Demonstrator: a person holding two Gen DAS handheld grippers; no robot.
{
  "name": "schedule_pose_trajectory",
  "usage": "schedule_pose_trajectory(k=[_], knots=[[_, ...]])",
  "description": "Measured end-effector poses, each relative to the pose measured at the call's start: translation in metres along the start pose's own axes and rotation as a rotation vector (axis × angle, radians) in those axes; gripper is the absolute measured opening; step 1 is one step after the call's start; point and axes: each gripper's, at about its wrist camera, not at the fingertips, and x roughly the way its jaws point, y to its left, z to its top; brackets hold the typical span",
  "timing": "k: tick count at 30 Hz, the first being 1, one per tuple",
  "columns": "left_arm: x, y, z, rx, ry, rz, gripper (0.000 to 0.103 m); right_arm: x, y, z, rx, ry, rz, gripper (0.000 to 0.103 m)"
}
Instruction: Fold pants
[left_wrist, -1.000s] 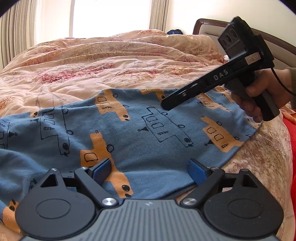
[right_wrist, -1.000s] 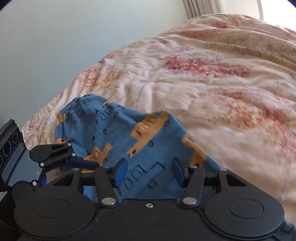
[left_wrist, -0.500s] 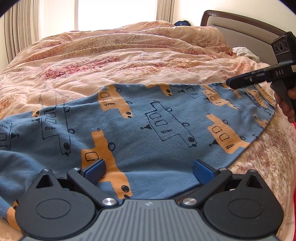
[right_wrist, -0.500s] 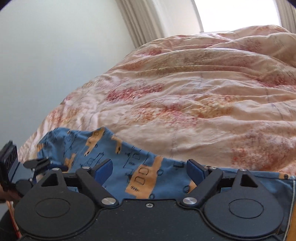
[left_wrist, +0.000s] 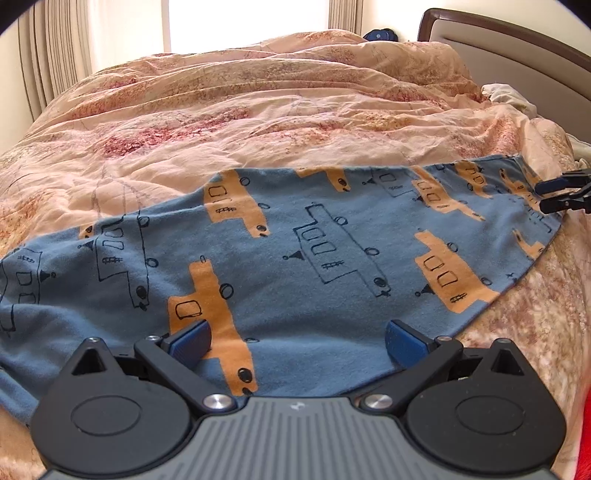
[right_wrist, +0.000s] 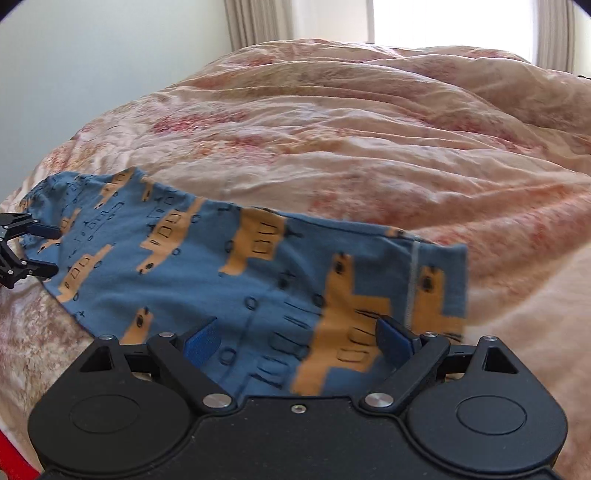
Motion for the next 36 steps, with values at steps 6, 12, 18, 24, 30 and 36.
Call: schedule_pose_trajectory(k=[6, 12, 18, 24, 30, 36], knots=[[0.001, -0.046, 0.020, 0.051, -0.054, -0.123, 0.103, -0.049, -0.014, -0.024, 0.159, -0.147, 0.057, 0.095], [0.022, -0.079, -0.003, 0.229, 0.038, -0.095, 0.102, -0.027, 0.009, -0.035, 0.162, -0.094, 0.075, 0.095], [0.008, -0.066, -0.002, 0.139, 0.047, -0.101, 0.103, -0.065, -0.013, -0.078, 0.402, -0.207, 0.051, 0.097], [0.012, -0.091, 0.024, 0.135, 0.045, -0.151, 0.103, -0.074, -0.034, -0.110, 0.658, -0.323, 0.086, 0.086], [0.024, -0.120, 0.061, 0.058, 0.023, -0.255, 0.103, -0.055, -0.060, -0.106, 0.826, -0.362, 0.083, 0.061], [0.053, -0.162, 0.124, -0.031, 0.035, -0.454, 0.103, -0.043, -0.067, -0.117, 0.873, -0.412, 0.064, 0.016]])
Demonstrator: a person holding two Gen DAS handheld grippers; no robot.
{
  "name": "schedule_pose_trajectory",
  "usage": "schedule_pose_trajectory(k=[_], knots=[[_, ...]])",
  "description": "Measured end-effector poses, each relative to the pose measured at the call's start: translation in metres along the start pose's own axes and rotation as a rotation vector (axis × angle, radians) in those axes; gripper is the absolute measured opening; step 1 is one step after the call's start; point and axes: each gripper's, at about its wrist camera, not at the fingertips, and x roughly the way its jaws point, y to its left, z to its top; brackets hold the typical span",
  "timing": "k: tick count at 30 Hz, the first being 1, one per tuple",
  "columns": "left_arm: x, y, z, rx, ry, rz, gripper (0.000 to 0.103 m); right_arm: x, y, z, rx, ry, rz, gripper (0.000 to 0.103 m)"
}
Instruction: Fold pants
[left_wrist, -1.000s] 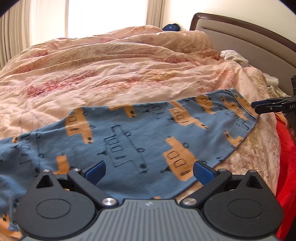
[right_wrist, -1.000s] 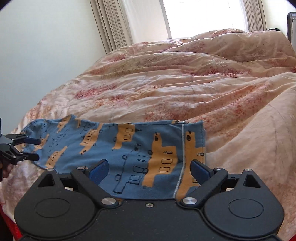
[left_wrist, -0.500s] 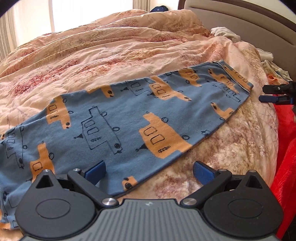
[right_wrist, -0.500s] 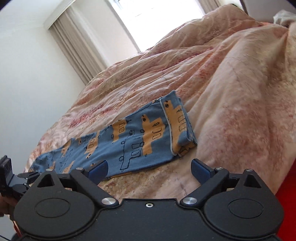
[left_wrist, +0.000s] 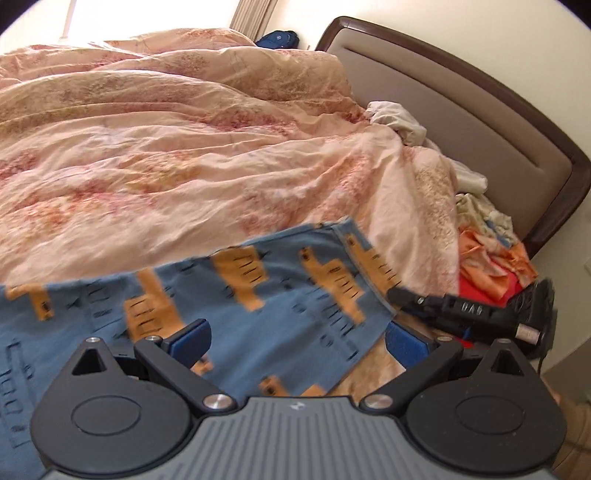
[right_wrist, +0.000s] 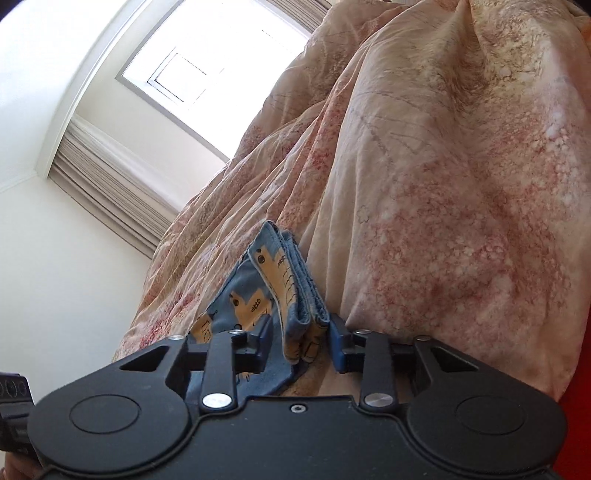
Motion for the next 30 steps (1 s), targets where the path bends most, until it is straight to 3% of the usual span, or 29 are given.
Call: schedule_pose_trajectory(k=[4, 7, 11, 17, 20, 22, 27, 30], knots=[[0.041, -0.011, 0.045, -0.140, 0.017, -0.101, 0.102, -0.011, 0.013, -0.007, -0.093, -0.048, 0.037, 0.015], [0.059, -0.012, 0.065, -0.176, 0.030, -0.084, 0.102, -0.009, 0.047, -0.017, -0.266, -0.046, 0.053, 0.015], [0.078, -0.003, 0.066, -0.234, 0.099, -0.074, 0.100, 0.007, 0.092, -0.041, -0.506, 0.009, 0.083, 0.015], [0.094, -0.015, 0.054, -0.151, 0.150, -0.025, 0.091, 0.011, 0.104, -0.057, -0.604, 0.022, 0.060, 0.015], [0.096, -0.019, 0.054, -0.119, 0.147, 0.059, 0.080, 0.010, 0.106, -0.059, -0.626, 0.027, 0.057, 0.015], [0.096, -0.013, 0.054, -0.148, 0.144, 0.085, 0.067, 0.012, 0.106, -0.058, -0.629, 0.032, 0.049, 0.015], [0.087, 0.006, 0.049, -0.215, 0.133, 0.029, 0.018, 0.013, 0.111, -0.060, -0.653, 0.035, 0.035, 0.015], [0.079, 0.018, 0.043, -0.265, 0.106, -0.007, 0.014, 0.014, 0.120, -0.064, -0.677, 0.041, 0.043, 0.015]])
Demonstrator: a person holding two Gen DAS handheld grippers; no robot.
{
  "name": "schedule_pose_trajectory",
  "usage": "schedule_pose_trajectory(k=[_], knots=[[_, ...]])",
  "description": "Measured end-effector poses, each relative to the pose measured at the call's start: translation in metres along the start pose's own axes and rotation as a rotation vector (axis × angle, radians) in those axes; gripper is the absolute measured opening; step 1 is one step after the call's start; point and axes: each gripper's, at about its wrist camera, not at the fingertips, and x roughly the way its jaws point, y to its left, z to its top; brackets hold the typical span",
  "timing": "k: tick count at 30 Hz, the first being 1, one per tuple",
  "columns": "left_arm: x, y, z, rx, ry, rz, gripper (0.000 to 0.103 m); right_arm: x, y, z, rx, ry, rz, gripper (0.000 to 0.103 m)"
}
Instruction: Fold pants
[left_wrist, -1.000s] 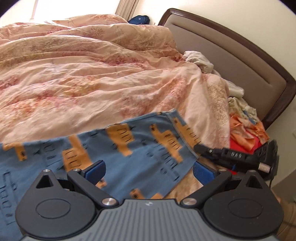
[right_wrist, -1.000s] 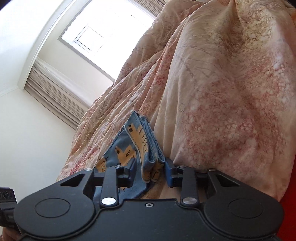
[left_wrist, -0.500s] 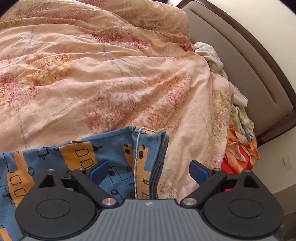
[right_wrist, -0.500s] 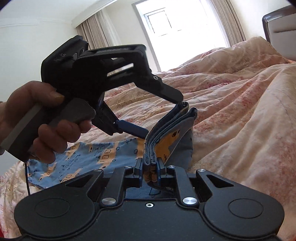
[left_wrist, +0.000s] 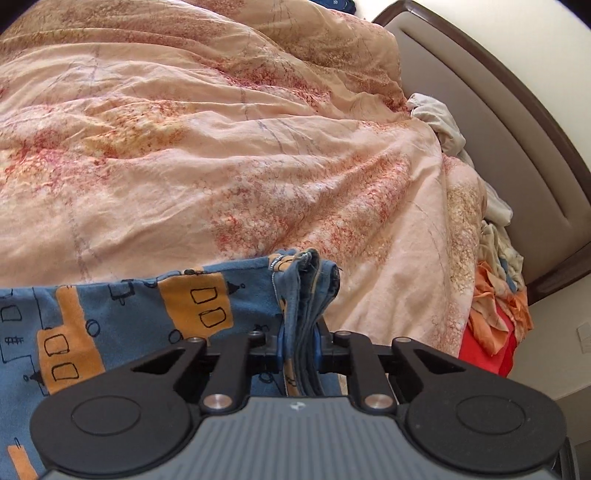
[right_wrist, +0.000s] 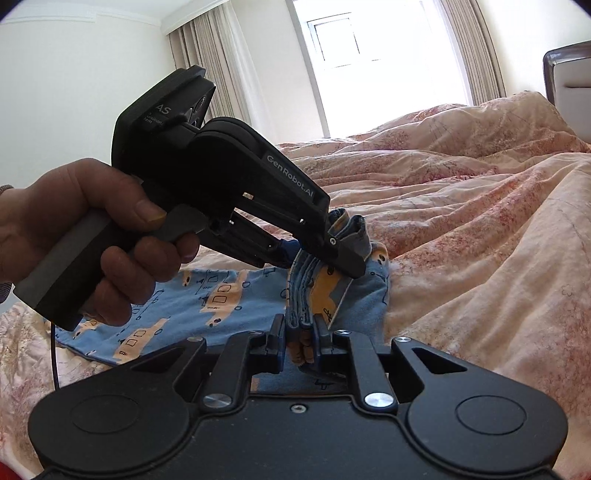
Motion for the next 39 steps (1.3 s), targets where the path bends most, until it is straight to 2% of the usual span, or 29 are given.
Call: schedule_pose_trajectory(k=[5, 10, 14, 18, 20, 22, 24, 25, 26, 28, 30, 32, 36, 38, 39], knots=[[-0.025, 0.030, -0.011, -0.085, -0.063, -0.028, 0.014, 0.007, 0.019, 0.004, -0.036, 0.011, 0.025, 0.015], [-0.042, 0.064, -0.024, -0.165, -0.089, -0.004, 0.014, 0.021, 0.043, 0.006, -0.076, 0.048, 0.078, 0.015], [-0.042, 0.078, -0.028, -0.175, -0.076, 0.034, 0.014, 0.032, 0.061, 0.005, -0.106, 0.076, 0.096, 0.015], [-0.040, 0.082, -0.029, -0.147, -0.062, 0.108, 0.030, 0.044, 0.068, 0.001, -0.112, 0.114, 0.094, 0.017], [-0.045, 0.085, -0.032, -0.132, -0.066, 0.127, 0.034, 0.047, 0.069, -0.002, -0.102, 0.141, 0.110, 0.027], [-0.054, 0.087, -0.036, -0.111, -0.075, 0.153, 0.039, 0.041, 0.071, -0.002, -0.083, 0.145, 0.154, 0.033], [-0.067, 0.088, -0.044, -0.074, -0.091, 0.178, 0.049, 0.031, 0.071, 0.002, -0.062, 0.139, 0.183, 0.034], [-0.075, 0.088, -0.050, -0.054, -0.101, 0.177, 0.051, 0.024, 0.069, 0.004, -0.052, 0.122, 0.184, 0.039], [-0.082, 0.087, -0.057, -0.038, -0.116, 0.167, 0.055, 0.014, 0.063, 0.009, -0.034, 0.088, 0.171, 0.048], [-0.092, 0.083, -0.071, -0.011, -0.141, 0.137, 0.061, 0.007, 0.048, 0.019, -0.024, 0.042, 0.111, 0.058], [-0.090, 0.075, -0.082, 0.036, -0.142, 0.155, 0.068, 0.015, 0.034, 0.029, -0.074, 0.023, 0.012, 0.060], [-0.083, 0.069, -0.090, 0.064, -0.131, 0.184, 0.068, 0.038, 0.022, 0.040, -0.143, 0.055, -0.052, 0.060], [-0.074, 0.064, -0.100, 0.115, -0.131, 0.229, 0.069, 0.086, 0.011, 0.053, -0.258, 0.135, -0.078, 0.063], [-0.076, 0.065, -0.103, 0.116, -0.138, 0.222, 0.069, 0.102, 0.002, 0.054, -0.311, 0.175, -0.165, 0.063], [-0.078, 0.066, -0.103, 0.112, -0.141, 0.216, 0.069, 0.102, -0.003, 0.055, -0.320, 0.168, -0.238, 0.063]])
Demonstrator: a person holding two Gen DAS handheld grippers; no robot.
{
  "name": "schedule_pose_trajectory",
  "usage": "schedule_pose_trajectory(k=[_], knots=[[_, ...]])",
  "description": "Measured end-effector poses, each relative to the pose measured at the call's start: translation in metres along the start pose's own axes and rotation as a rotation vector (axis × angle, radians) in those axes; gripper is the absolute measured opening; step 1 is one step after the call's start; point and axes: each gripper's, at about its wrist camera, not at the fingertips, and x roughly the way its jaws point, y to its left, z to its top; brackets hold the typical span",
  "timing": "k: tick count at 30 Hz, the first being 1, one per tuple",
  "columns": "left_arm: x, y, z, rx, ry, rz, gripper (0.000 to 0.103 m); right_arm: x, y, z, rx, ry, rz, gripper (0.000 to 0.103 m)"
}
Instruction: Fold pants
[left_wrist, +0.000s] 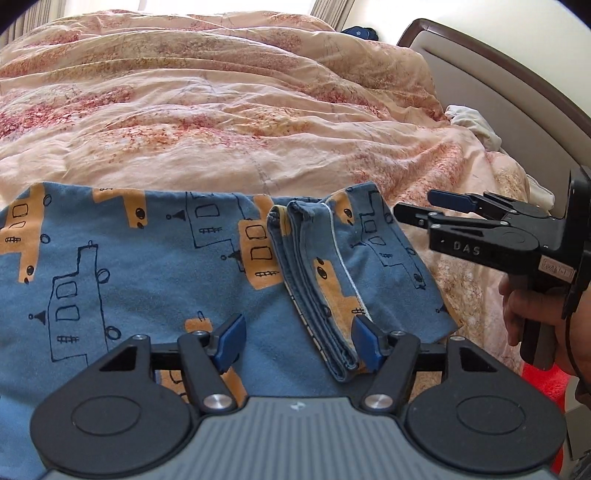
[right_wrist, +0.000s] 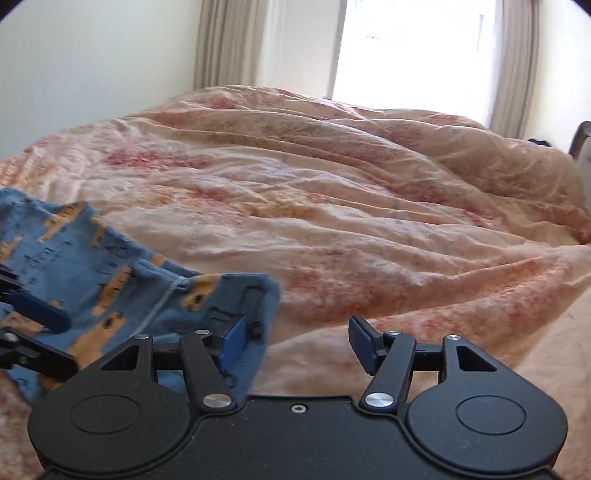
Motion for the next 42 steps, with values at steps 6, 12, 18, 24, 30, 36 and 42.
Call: schedule_pose_trajectory(k=[6, 12, 18, 24, 30, 36, 42], knots=[[-0.003, 0.041, 0.015, -0.223, -0.026, -0.183, 0.073, -0.062, -0.009, -0.016, 0.208, -0.052, 0.110, 0.071], [0.009, 0.063, 0.044, -0.279, -0.028, -0.190, 0.073, -0.105, 0.024, -0.055, 0.626, -0.063, 0.396, 0.067], [-0.007, 0.071, 0.038, -0.260, -0.041, -0.176, 0.075, -0.112, 0.126, -0.035, -0.070, -0.077, 0.203, 0.063], [-0.007, 0.069, 0.021, -0.241, -0.013, -0.209, 0.076, -0.094, 0.165, -0.040, -0.473, -0.047, 0.089, 0.042], [-0.004, 0.068, 0.025, -0.256, -0.004, -0.244, 0.079, -0.078, 0.175, -0.044, -0.640, -0.025, 0.044, 0.030], [0.005, 0.064, 0.027, -0.270, 0.017, -0.320, 0.084, -0.087, 0.156, -0.032, -0.488, -0.080, 0.038, 0.013], [0.024, 0.058, 0.034, -0.335, 0.015, -0.352, 0.083, -0.115, 0.145, -0.027, -0.397, -0.134, 0.023, 0.013]])
